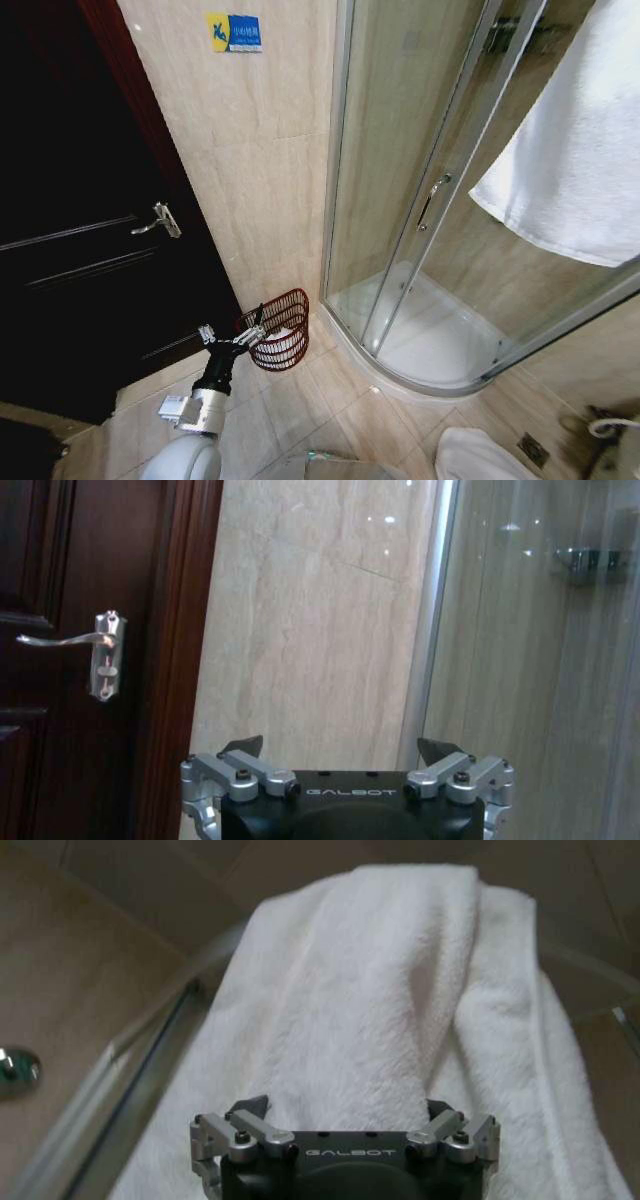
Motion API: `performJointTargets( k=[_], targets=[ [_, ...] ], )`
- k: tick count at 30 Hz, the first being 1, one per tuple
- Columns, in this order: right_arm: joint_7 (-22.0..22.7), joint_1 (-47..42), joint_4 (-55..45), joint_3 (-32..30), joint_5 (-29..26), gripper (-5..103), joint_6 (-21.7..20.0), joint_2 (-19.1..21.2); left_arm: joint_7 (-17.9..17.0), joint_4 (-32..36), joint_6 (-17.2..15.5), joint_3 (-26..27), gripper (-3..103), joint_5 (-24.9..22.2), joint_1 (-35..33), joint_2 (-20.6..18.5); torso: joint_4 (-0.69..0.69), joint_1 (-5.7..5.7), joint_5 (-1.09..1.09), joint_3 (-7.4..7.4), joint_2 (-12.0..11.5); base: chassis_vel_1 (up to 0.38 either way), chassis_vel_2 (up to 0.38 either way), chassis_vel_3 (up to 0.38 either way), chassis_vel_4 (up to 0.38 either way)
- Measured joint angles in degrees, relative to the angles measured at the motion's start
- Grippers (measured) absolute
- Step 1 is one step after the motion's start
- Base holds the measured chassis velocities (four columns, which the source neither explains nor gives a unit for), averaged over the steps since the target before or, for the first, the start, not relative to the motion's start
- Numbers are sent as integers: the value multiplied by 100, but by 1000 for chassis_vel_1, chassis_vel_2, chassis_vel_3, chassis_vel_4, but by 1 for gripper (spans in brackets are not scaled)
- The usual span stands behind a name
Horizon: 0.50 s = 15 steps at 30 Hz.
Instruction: Discard the used towel into the hamper.
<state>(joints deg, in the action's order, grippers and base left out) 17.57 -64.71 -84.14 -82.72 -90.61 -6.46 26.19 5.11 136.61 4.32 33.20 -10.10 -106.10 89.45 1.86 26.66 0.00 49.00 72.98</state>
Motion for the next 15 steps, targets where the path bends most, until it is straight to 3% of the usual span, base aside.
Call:
performJointTargets(
  k=[8, 15],
  targets=[
    [163, -503, 259, -211, 569, 96, -116, 167, 0, 0, 0, 0, 100, 0, 0, 0, -1, 1, -1, 0, -1, 0, 0, 0, 0],
    [250, -721, 157, -314, 675, 78, -159, 53, 0, 0, 0, 0, 100, 0, 0, 0, 0, 1, 0, 0, -1, 0, 0, 0, 0]
  ],
)
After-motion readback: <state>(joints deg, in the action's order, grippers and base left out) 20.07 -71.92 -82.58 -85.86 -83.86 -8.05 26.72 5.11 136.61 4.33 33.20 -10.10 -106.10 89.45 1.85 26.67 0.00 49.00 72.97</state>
